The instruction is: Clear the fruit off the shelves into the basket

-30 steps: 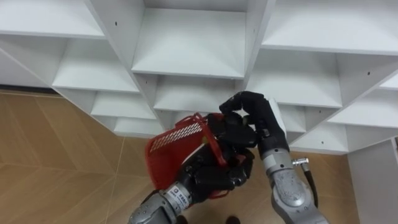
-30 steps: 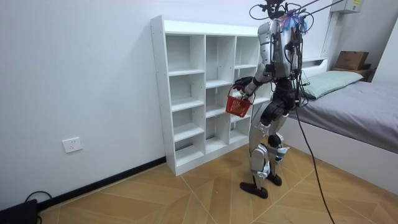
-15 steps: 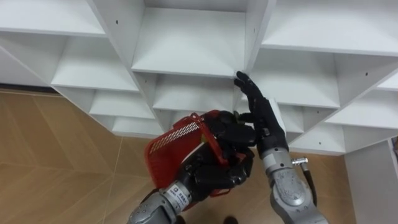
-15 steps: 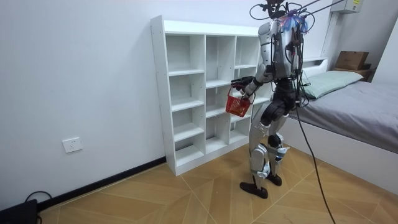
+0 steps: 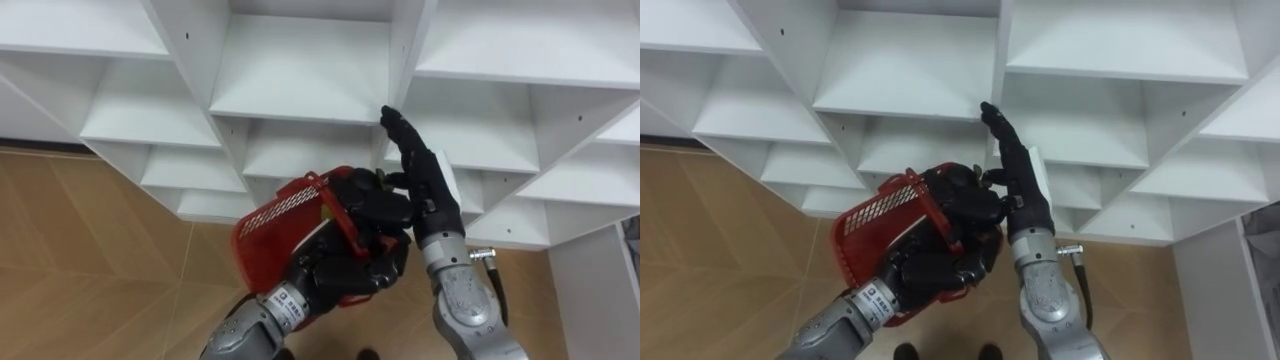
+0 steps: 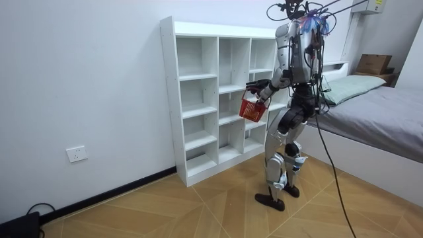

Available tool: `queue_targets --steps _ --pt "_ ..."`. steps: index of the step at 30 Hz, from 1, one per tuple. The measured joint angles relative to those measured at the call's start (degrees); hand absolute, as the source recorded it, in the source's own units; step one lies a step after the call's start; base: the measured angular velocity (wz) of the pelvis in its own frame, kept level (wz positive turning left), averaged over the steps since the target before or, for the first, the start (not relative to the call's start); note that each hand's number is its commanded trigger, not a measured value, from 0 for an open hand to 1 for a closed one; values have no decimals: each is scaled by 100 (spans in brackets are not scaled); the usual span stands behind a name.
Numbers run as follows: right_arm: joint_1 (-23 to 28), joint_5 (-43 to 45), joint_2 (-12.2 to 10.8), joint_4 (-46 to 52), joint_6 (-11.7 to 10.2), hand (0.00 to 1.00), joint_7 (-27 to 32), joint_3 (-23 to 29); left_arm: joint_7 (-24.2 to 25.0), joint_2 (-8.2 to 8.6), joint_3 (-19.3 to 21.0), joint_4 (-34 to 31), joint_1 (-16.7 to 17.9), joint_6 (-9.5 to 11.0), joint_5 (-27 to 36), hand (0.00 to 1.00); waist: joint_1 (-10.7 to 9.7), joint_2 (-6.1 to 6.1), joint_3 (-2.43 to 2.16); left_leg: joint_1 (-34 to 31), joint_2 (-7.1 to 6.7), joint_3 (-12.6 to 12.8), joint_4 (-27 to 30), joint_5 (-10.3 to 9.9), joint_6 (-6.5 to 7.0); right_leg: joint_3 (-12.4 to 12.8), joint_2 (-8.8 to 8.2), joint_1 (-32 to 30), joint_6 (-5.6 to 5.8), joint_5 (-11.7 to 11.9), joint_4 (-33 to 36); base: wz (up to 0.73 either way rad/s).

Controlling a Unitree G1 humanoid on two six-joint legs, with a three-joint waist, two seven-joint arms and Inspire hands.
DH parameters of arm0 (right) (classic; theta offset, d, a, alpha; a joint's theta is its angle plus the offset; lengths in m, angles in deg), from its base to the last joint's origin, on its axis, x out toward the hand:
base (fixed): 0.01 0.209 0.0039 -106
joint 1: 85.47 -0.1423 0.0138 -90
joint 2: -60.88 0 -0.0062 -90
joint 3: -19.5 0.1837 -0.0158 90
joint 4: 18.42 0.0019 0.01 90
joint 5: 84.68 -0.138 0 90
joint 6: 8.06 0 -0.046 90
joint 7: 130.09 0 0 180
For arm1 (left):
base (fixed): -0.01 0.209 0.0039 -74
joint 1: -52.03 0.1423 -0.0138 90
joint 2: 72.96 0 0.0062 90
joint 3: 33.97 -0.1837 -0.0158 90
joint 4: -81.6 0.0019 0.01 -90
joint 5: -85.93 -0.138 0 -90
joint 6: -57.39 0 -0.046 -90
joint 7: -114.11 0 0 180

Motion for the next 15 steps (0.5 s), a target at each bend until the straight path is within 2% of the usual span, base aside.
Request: queue_targets --steps 9,15 --pt "-2 -1 17 4 -59 0 -2 83 0 -4 53 -1 -109 0 -194 100 -20 1 -3 -13 1 0 2 -22 -11 18 5 -23 -1 2 -8 -1" --pt "-3 0 73 26 -61 0 -16 83 0 -74 66 -33 -145 0 -294 100 13 7 -7 -14 0 2 1 -25 -16 67 9 -63 -5 5 18 -3"
